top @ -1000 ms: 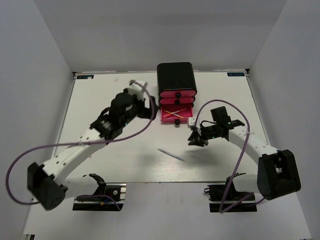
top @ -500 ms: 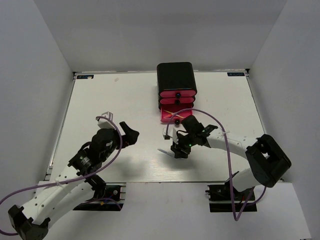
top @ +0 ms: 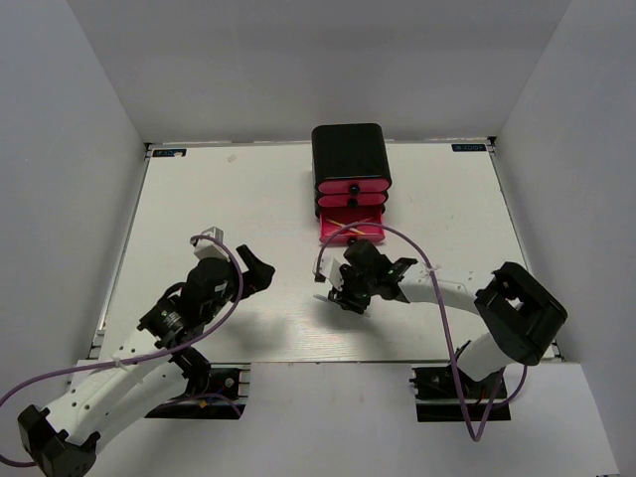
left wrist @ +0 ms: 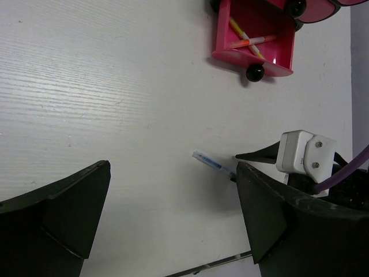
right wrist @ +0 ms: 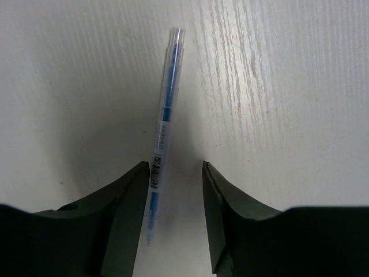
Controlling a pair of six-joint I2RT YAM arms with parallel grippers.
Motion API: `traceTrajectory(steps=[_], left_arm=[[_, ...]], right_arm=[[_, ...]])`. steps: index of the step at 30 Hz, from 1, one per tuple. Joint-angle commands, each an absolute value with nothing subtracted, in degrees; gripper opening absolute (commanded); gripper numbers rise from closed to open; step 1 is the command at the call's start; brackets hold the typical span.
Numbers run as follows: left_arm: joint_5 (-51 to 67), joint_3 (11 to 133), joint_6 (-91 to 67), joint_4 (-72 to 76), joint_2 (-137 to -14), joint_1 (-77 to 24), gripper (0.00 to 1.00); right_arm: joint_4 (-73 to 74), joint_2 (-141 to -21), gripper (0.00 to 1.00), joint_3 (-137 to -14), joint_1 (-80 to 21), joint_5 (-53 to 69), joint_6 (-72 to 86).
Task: Sort the stationery into containers
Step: Grab a piece of stationery with the right arm
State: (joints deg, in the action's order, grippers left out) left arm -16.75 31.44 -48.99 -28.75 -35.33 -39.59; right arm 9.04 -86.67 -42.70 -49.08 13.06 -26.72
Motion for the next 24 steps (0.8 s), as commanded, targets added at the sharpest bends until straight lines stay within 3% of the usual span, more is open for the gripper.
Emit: traceTrajectory(steps=[1, 7, 10, 11, 15, 24], left_arm=[[-17.4, 30.67, -49.39, -29.27, -35.24, -39.64, 1.0], [-17.4, 30.15, -49.39, -29.88, -35.24, -39.64, 1.0], [-17.4, 30.15, -49.92, -29.88, -35.24, -39.64, 1.0], [-17.4, 30.15, -49.92, -30.4, -35.24, -39.64, 1.0], [-17.4, 30.15, -49.92, -30.41, -34.63, -39.64, 1.0], [-15.82, 29.0, -50.45, -29.89, -34.63, -39.64, 1.0]], right_arm=[[5.02, -86.49, 0.47, -40.96, -51.14, 6.26, -26.19], [3.87, -86.22, 0.46, -38.15, -52.82, 3.44, -26.63], [4.39, -87.18, 0.36, -37.7, -53.0, 3.16, -26.72], [4.48, -87.36, 0.23, -37.71, -53.0, 3.43, -27.07], [6.06, -87.28, 0.03, -38.93, -52.64, 5.45, -30.39], [10.11, -79.55, 0.0, -52.28, -44.41, 12.46, -45.59]])
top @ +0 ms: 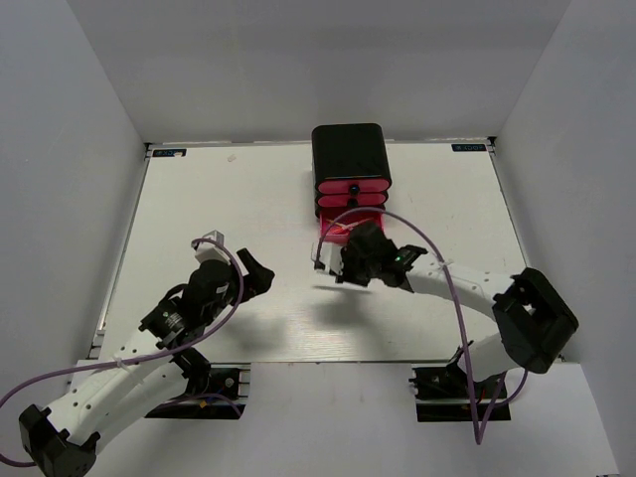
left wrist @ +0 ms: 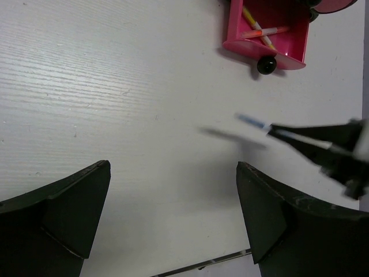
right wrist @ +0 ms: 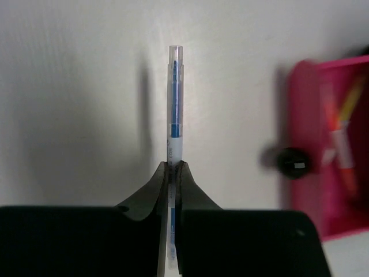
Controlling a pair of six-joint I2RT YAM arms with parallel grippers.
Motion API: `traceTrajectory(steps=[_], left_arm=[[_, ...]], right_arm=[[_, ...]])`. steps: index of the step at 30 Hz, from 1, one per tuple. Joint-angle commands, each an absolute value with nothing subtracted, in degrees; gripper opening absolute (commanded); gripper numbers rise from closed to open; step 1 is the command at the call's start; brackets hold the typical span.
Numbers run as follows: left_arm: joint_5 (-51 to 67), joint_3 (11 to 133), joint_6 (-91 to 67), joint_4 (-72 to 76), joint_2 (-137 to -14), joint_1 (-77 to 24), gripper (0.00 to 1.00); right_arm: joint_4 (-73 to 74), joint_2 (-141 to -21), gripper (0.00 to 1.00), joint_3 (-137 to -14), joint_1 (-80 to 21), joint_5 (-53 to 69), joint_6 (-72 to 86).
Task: Sort the stationery into containers
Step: Grab a piece of stationery with the right arm, then place the stationery into the container
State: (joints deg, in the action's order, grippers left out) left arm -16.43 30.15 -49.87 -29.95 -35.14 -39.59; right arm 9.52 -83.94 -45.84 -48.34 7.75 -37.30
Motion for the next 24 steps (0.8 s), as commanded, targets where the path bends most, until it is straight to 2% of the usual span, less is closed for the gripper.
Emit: traceTrajectory(steps=[1, 7, 15, 22, 24], left_arm=[[-15.82, 29.0, -50.45, -29.88, -34.63, -39.64, 1.0], [-15.29, 28.48, -50.45, -29.27, -33.58, -39.64, 1.0], [-14.68, 27.95, -50.45, -28.13, -34.71, -39.64, 1.0], [-14.15, 27.95, -50.45, -27.6, -34.72, -39.64, 1.0], [-14.15, 27.95, -50.45, -27.6, -34.72, -39.64, 1.0]], right_arm=[[9.32, -79.28, 0.0, -53.16, -43.6, 13.44, -46.83], [9.74, -81.03, 0.0, -58.52, -34.74, 22.49, -56.68], [14.32, -91.83, 0.0, -66.61, -28.57, 32.33, -67.23], [15.81, -98.78, 0.0, -71.7, -25.49, 32.61, -69.69], [16.61, -100.02, 0.09, -72.33, -24.7, 32.78, -69.87]])
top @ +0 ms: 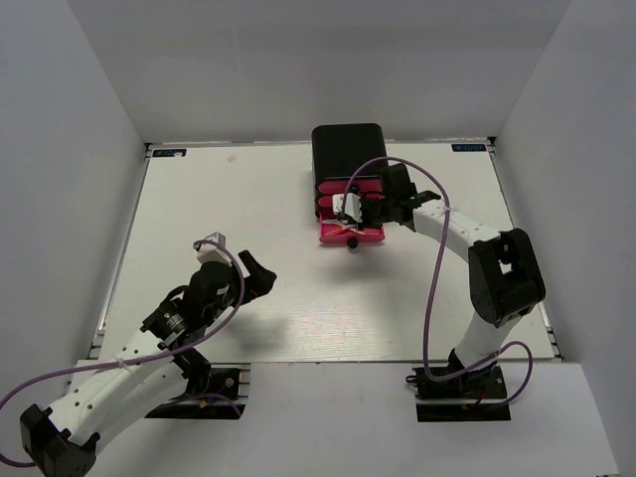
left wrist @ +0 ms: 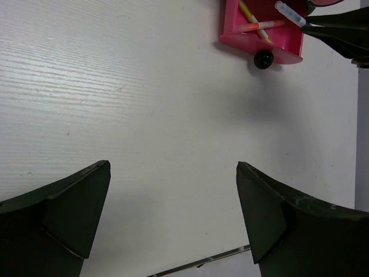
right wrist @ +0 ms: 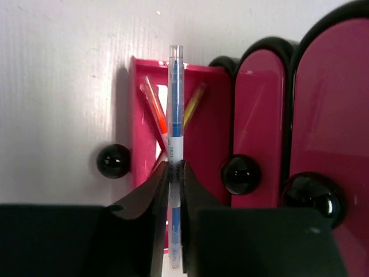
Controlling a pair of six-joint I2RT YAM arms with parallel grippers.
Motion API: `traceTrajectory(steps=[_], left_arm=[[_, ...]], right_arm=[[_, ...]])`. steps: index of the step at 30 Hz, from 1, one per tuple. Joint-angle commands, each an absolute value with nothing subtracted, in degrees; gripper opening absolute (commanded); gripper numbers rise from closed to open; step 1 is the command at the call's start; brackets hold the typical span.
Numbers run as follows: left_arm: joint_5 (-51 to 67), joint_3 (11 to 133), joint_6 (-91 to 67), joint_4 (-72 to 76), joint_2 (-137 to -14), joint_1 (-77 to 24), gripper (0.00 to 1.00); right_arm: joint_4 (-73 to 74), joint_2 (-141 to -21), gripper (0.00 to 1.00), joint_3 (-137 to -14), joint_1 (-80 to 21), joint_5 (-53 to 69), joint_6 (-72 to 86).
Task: Sort the stationery into containers
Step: Place the stationery into the container
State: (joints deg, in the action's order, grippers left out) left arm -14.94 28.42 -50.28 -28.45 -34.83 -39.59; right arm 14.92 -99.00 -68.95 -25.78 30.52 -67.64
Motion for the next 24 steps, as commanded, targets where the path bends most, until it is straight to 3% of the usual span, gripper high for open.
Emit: traceTrajectory(steps=[1, 2, 5, 10, 14, 15, 17, 18, 19, 20, 24], left_arm=[[-14.15, 27.95, -50.45, -27.08, -35.33, -39.64, 1.0], [-14.15, 27.95, -50.45, -27.07, -35.33, -39.64, 1.0], [-14.15, 27.95, -49.92, -26.55, -35.95, -39.64, 1.0], [-13.1, 27.95, -49.31, -24.7, -37.09, -39.64, 1.0], [-11.78, 27.33, -48.78, -19.27, -39.97, -39.64, 1.0], [-11.17, 27.33, -48.78, -18.47, -40.69, -39.64, 1.0], [-10.55, 27.33, -48.78, -16.88, -41.92, -39.64, 1.0], [-9.85, 26.81, -48.78, -15.74, -42.53, -39.64, 1.0], [-9.84, 26.81, -48.26, -15.73, -43.06, -39.64, 1.0], [-9.84, 26.81, -48.25, -15.04, -43.94, -40.16, 1.0], [-9.23, 26.28, -47.73, -12.4, -45.17, -40.17, 1.0]], right_arm=[[16.79, -100.63, 0.16, -72.51, -24.52, 32.61, -70.31], [16.79, -100.72, 0.28, -72.34, -24.35, 32.26, -70.4], [15.3, -100.81, 0.46, -71.55, -24.35, 32.08, -69.35], [14.68, -98.71, 0.46, -71.28, -23.64, 34.45, -66.8], [11.44, -89.87, 0.41, -65.87, -23.38, 36.3, -60.25], [4.46, -88.35, 0.37, -64.0, -23.29, 35.25, -58.38], [-3.04, -81.96, 0.24, -57.94, -23.29, 32.36, -40.71], [-8.56, -80.61, 0.24, -54.0, -23.12, 26.25, -35.56], [-9.22, -79.81, 0.07, -51.62, -22.94, 24.8, -27.42], [-7.49, -78.76, 0.0, -51.42, -23.11, 24.61, -25.33], [7.29, -78.32, 0.0, -48.63, -22.94, 31.29, -17.32]])
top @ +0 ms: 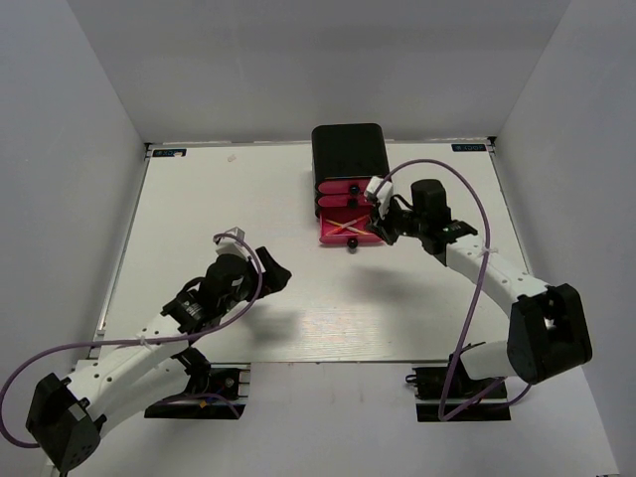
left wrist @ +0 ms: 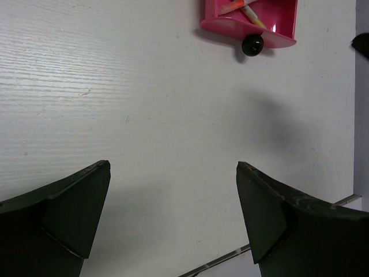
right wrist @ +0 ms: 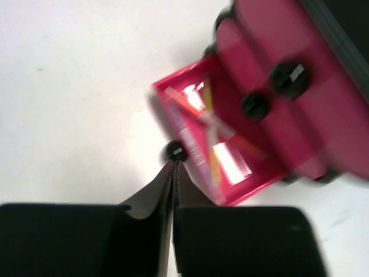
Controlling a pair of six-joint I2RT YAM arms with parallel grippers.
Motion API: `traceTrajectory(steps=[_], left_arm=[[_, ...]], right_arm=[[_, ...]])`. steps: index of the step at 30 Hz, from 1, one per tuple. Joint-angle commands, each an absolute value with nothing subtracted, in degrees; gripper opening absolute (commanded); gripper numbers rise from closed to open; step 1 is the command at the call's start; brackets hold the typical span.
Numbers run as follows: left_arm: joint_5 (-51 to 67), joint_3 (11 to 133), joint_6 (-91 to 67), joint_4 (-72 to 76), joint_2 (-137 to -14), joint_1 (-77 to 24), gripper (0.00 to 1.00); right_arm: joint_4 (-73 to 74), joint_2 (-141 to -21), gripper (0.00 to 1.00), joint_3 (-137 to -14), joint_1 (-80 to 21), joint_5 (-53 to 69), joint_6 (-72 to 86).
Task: Sort the stationery into containers
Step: Place the stationery into the container, then close the drawer
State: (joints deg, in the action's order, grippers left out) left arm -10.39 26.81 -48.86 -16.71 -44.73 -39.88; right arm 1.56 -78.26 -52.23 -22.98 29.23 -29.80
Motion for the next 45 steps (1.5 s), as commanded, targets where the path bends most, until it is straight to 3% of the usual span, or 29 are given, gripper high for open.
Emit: traceTrajectory(steps=[1, 4, 5, 8, 15, 25, 43, 45], left_arm=[[-9.23, 26.28, -47.72, -12.39, -45.18, -40.17, 1.0], [-8.7, 26.28, -47.72, -11.87, -46.41, -40.17, 1.0], [-8.7, 26.28, -47.72, -11.87, -46.93, -40.17, 1.0], [-8.17, 25.76, -47.72, -11.87, -46.93, -40.17, 1.0], [-8.7, 25.75, -48.33, -13.53, -44.65, -40.17, 1.0], [-9.23, 26.37, -49.48, -15.81, -45.26, -40.17, 1.0], [-9.23, 27.51, -48.78, -15.29, -49.75, -40.17, 1.0], [-9.23, 27.51, -48.78, -15.29, -49.75, -40.17, 1.0]], right_arm=[[5.38, -77.44, 0.11, -46.95, -23.11, 31.29, -16.36], [2.29, -74.54, 0.21, -40.01, -23.29, 31.03, -11.97], [0.72, -74.62, 0.32, -38.69, -23.29, 30.94, -9.26], [-3.59, -75.76, 0.42, -37.19, -23.38, 30.33, -3.53], [-19.99, -78.83, 0.57, -31.73, -24.08, 23.91, 11.84], [-35.04, -91.05, 0.55, -31.38, -24.17, 15.47, 21.97], [-44.74, -100.54, 0.59, -36.91, -25.58, 12.22, 23.99], [-44.91, -101.07, 0.5, -37.62, -25.66, 11.52, 24.0]])
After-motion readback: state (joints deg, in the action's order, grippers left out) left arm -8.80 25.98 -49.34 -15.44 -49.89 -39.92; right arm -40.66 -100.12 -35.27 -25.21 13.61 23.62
